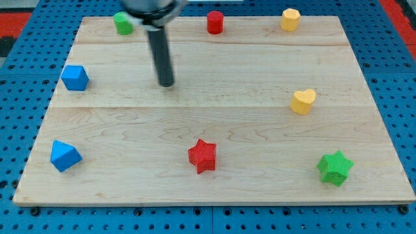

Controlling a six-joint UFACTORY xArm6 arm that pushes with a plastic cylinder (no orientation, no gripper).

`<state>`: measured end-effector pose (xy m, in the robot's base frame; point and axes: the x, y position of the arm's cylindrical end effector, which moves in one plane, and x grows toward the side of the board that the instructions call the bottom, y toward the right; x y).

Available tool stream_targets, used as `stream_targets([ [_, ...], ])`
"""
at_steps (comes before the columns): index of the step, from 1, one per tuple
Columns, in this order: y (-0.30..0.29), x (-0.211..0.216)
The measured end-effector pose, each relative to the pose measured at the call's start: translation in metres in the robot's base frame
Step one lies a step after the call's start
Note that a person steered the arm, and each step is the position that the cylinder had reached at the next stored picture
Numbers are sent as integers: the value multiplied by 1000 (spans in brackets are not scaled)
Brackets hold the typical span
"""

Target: Push yellow heart towards down

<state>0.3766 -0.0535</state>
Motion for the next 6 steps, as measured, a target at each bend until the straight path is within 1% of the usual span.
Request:
stream_targets([
  [1,43,-25],
  [2,135,-36],
  [3,213,-32],
  [4,226,18],
  [5,227,82],
  [6,223,114],
])
